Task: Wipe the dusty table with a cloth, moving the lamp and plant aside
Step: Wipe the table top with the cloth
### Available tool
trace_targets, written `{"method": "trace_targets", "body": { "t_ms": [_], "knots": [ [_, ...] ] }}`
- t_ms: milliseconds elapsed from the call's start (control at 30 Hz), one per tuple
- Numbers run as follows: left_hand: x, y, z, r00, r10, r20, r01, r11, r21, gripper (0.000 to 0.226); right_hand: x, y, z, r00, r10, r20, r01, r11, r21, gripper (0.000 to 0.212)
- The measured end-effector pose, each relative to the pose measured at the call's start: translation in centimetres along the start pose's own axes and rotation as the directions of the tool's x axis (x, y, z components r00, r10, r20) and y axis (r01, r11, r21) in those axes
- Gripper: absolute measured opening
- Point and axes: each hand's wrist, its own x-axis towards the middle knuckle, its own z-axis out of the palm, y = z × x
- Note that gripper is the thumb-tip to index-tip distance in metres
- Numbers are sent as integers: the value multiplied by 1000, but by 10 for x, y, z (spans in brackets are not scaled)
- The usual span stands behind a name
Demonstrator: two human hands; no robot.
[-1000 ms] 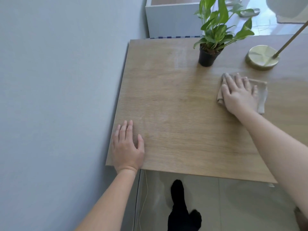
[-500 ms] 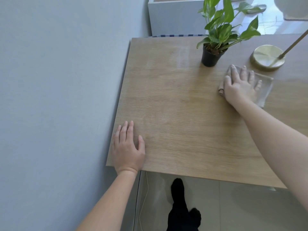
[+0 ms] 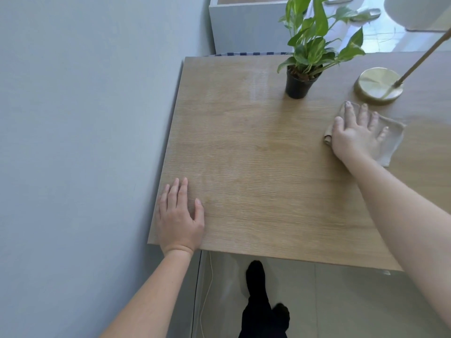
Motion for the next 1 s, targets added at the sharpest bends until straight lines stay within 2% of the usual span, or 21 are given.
{"method": "trace_targets", "body": {
  "t_ms": [67, 167, 233, 333, 400, 467, 533, 600, 700, 767, 800, 867, 1000],
  "knots": [
    [-1, 1, -1, 1000, 3, 5, -3, 1000, -2, 66, -12, -28, 11, 1000, -17, 14, 17, 1000, -3, 62],
    [0, 2, -2, 1000, 8, 5, -8, 1000, -2, 66, -54, -76, 37, 967, -241, 77, 242, 970, -5, 61],
    [0, 1, -1, 1000, 8, 10, -8, 1000, 5, 66, -100, -103, 59, 909, -397, 122, 396, 917, 34, 61],
    [-1, 1, 0, 1000, 16, 4, -15, 1000, -5, 65, -181, -113, 89, 771, -604, 202, 603, 795, 75, 59],
    [0, 1, 0, 1000, 25, -12, -25, 1000, -3, 65, -224, -91, 96, 690, -691, 216, 695, 716, 67, 56],
    [0, 0, 0, 1000, 22, -10, -22, 1000, 3, 64, -244, -52, 90, 649, -726, 228, 736, 675, 53, 55],
    [-2, 0, 0, 1000, 16, -8, -16, 1000, 5, 64, -234, -12, 73, 666, -707, 238, 724, 690, 26, 54],
    [-3, 1, 0, 1000, 19, -9, -19, 1000, 3, 64, -198, 14, 55, 753, -626, 202, 644, 764, -36, 55],
    [-2, 0, 2, 1000, 15, -15, -15, 1000, 8, 64, -136, 6, 41, 910, -397, 120, 406, 912, -63, 57],
    [-2, 0, 3, 1000, 12, -14, -12, 1000, 2, 64, -115, -29, 46, 962, -259, 87, 263, 964, -32, 59],
    [-2, 0, 4, 1000, 14, -10, -14, 1000, -2, 64, -114, -50, 54, 967, -238, 90, 241, 970, -24, 61],
    [-2, -1, 5, 1000, 16, -8, -16, 1000, -4, 63, -133, -88, 71, 938, -323, 127, 328, 945, -14, 61],
    [-3, -3, 7, 1000, 18, -21, -18, 1000, 0, 64, -230, -101, 103, 797, -575, 184, 575, 816, 61, 59]
  ]
}}
